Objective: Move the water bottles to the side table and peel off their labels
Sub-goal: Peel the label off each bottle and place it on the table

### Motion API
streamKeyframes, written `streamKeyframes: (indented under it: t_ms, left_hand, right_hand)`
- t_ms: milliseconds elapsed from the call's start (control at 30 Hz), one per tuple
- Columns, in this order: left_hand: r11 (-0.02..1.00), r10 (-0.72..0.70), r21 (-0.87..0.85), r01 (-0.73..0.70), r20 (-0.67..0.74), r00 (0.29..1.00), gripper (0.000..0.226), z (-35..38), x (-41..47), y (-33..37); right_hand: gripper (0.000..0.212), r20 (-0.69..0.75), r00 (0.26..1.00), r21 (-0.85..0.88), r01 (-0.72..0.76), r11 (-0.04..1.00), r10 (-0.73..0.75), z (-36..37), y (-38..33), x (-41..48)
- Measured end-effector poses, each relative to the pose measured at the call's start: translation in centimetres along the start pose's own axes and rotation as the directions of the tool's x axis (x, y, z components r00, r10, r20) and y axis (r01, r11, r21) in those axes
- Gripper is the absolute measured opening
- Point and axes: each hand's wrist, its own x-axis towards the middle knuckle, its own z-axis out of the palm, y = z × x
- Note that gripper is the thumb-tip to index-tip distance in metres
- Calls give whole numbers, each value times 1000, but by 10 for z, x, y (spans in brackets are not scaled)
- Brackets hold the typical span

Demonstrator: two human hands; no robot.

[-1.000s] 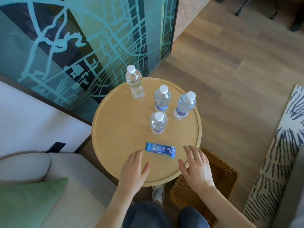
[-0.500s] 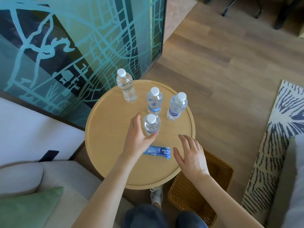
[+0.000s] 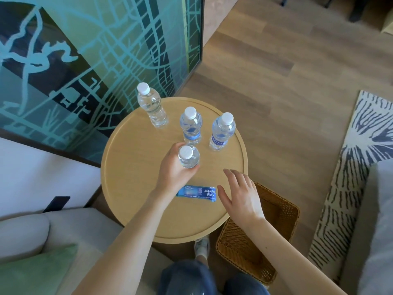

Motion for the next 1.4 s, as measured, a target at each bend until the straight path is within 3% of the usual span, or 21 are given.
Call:
streamKeyframes:
  t_ms: [233,433,667,800,933,1100,1200,1400]
  left_hand:
    - [993,-54,-99,56,27,998,51,-48,-29,60]
    - [983,95,-170,-76,106,990,48,-105,-54,153]
    - [939,321,-150,-308,74,944,50,-160,-94,277]
    - [891,430,-185,-415,54,901,45,-179,-119,334]
    - [834,522,-261,-486,89,849,39,-186,-139,379]
    - [760,595,-419,-497,142,791,36,-178,-159,411]
    - [739,580,-515,-434,160,799,52,-161,-158,412]
    - [735,498,-641,-222,288,818,57,-121,-150,394]
  right_hand:
    - [47,-32,998,70,56,996,-53,-54,-15,3]
    - [46,-110,982,131,169,977,-155,-132,-35,-7]
    - [51,-167,951,182,290,940,-261,-239,-46,-33]
    - [51,-144,940,379,340,861,-308,-284,-48,-52]
    - [49,-99,938,673,310,671,-333,-315,-48,-71]
    - [77,-39,911,890,218,400,-411,-343,-48,-101]
    - [88,-48,905,922,203,330,-423,-352,-41,-114]
    - [46,-55,962,914,157,373,-269,-337,-27,-135]
